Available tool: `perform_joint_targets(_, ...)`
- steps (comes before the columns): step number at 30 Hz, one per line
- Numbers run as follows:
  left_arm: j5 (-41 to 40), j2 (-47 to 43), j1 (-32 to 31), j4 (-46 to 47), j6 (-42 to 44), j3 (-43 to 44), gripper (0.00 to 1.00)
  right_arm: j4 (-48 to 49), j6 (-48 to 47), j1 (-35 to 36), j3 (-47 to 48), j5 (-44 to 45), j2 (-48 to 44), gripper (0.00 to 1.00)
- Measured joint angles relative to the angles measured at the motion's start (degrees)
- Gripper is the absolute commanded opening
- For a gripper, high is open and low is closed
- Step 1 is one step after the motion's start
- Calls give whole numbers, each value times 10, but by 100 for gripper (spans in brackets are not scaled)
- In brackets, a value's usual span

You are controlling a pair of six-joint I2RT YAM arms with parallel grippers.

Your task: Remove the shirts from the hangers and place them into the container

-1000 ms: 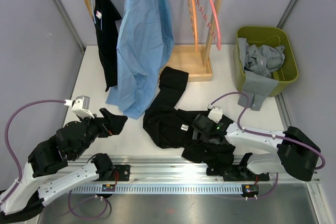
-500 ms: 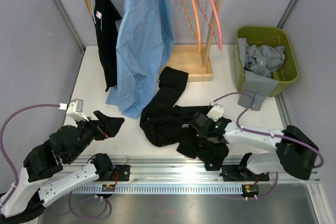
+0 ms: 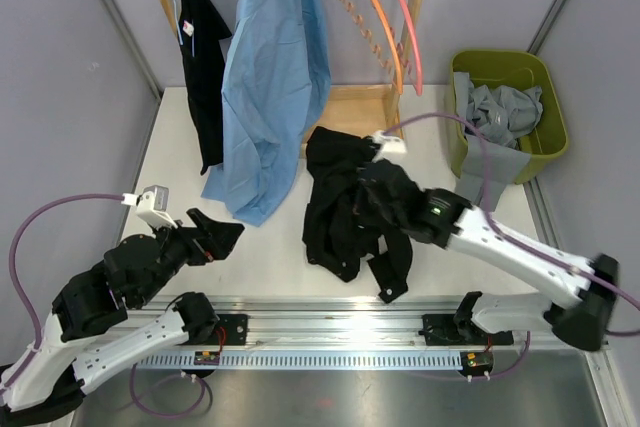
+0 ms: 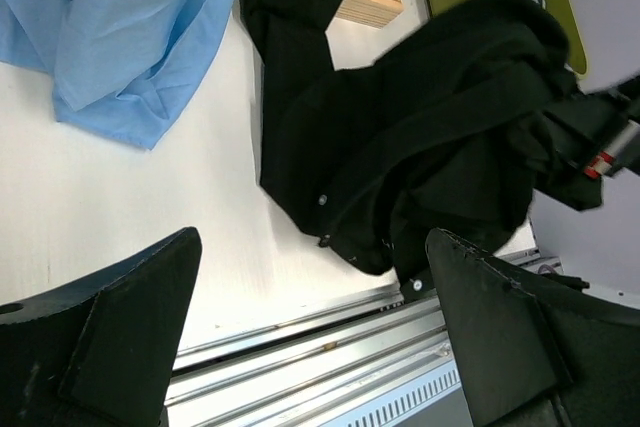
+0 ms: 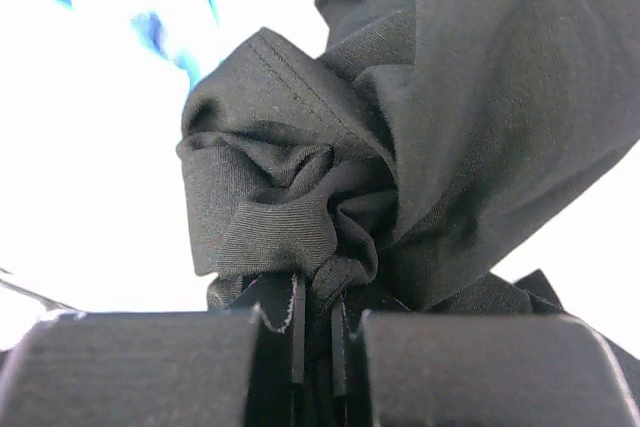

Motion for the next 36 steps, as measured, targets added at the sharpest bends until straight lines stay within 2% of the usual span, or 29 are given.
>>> perform_joint_targets(8,1,-10,0,-6,-3,0,99,7,-82,4,199,-70,349,0)
perform_joint_targets(10,0,-20,0,-13,-4,0,99,1,-89,4,234,-75,409,9)
perform_joint_targets(12,-1,-30,0,-20,-6,1,99,-15,-85,4,266,-74,462,59)
perform_joint_targets(14,-2,-38,0,-25,-9,1,99,-28,-78,4,285,-70,501,99)
perform_joint_targets(22,-6,-54,0,-45,-14,2,99,-114,-13,13,275,4,531,99)
perform_joint_targets(29,-6,-53,0,-44,-14,2,99,-83,26,14,223,10,532,99)
perform_joint_targets(31,-6,-53,0,-45,-15,2,99,-57,31,12,206,1,526,87)
perform_joint_targets(32,-6,-53,0,-45,-15,2,99,-42,34,10,196,-5,522,73)
perform_joint_targets(33,-6,-53,0,-45,-15,2,99,-26,36,8,187,-11,519,64)
perform_joint_targets(34,-6,-53,0,-45,-15,2,99,-6,39,7,177,-18,519,51)
perform_joint_targets(35,-6,-53,0,-45,-15,2,99,11,39,5,167,-20,518,20)
perform_joint_targets(36,-6,-53,0,-45,-15,2,99,30,38,2,156,-25,514,14)
